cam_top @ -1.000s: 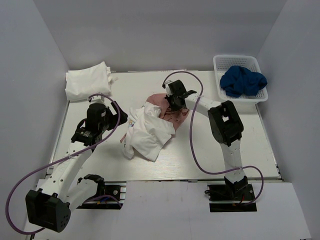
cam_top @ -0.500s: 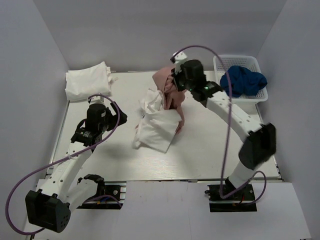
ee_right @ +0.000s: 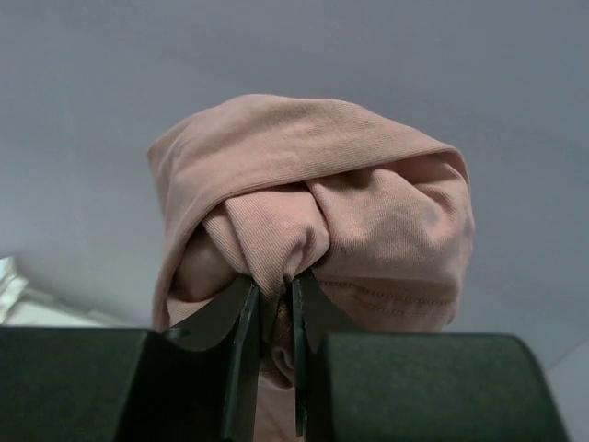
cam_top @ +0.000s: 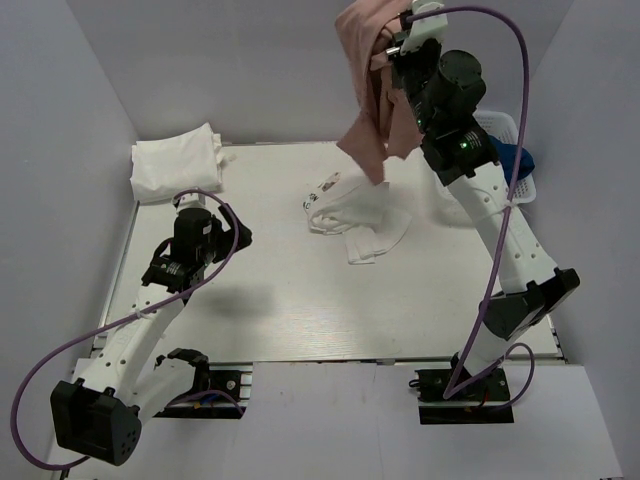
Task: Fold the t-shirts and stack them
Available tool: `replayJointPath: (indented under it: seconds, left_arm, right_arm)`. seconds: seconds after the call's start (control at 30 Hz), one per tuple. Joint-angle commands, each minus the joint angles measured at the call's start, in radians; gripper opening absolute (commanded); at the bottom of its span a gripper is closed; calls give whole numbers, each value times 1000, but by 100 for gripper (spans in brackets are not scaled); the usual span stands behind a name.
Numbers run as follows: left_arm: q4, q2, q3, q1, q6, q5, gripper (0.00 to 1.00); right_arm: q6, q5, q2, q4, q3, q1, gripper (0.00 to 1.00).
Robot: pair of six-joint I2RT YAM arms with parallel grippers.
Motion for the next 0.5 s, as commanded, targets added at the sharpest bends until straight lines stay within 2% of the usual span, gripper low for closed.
replayJointPath:
  seconds: [0.0, 0.2, 0.47]
  left_arm:
    - [-16, -23, 35, -6, -8, -26, 100]
    - [-16, -1, 73, -6, -8, -44, 100]
    - [-51, 112, 167, -6, 10, -99, 100]
  right_arm:
    - [-108, 112, 25, 130, 86, -21, 0]
    - [-152, 176, 64, 221, 95, -76, 0]
    - [-177, 224, 173, 221, 207, -212, 0]
